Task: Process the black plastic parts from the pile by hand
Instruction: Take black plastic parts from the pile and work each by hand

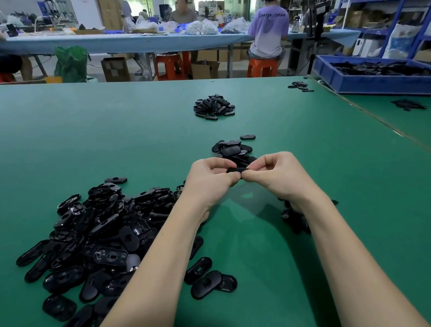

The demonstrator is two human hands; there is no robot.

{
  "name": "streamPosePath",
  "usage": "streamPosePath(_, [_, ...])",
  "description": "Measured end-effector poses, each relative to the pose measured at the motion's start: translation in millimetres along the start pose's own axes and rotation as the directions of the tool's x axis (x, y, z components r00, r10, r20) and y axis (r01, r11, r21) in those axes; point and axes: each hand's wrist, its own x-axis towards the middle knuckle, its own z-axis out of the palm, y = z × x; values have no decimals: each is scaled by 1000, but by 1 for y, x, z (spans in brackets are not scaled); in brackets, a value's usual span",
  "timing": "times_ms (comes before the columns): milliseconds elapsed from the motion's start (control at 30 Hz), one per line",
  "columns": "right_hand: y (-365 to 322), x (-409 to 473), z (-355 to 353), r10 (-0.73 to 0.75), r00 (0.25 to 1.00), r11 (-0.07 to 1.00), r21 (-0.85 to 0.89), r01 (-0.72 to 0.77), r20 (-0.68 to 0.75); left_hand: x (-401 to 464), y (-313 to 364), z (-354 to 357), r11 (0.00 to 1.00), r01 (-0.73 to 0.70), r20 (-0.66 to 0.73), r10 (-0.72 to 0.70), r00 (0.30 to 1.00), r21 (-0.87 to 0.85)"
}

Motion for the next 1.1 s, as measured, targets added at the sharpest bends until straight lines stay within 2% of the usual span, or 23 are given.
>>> streamPosePath(67, [0, -1, -1, 6, 1000, 1000, 12, -6, 14, 1, 0, -2, 1000, -11, 3, 10, 1000, 13])
streamPosePath(233, [1, -3, -9, 22, 995, 983, 179, -40, 99, 2, 0, -11, 997, -73, 107, 71, 992, 14])
streamPosePath(333, [3, -3, -12, 38, 993, 983, 175, -57, 109, 4, -4, -11, 970, -161, 93, 146, 985, 182])
streamPosePath(433, [6, -4, -13, 53, 992, 994, 94, -65, 118, 6, -10, -11, 888, -229, 89, 211, 973, 399])
streamPosePath(567, [10, 0, -18, 62, 997, 998, 13, -63, 46, 12, -15, -14, 785, -282, 57, 302, 952, 552])
streamPosePath(800, [14, 0, -26, 70, 997, 997, 16, -70, 41, 34, -13, -7, 731, -212, -103, 360, 927, 648])
streamPosePath(1000, [12, -1, -25, 64, 996, 998, 23, -66, 63, 53, -5, 10, 640, -124, -94, 295, 951, 758])
streamPosePath(1100, [10, -2, -25, 59, 995, 998, 14, -60, 78, 52, -5, 8, 652, -128, -90, 290, 953, 747])
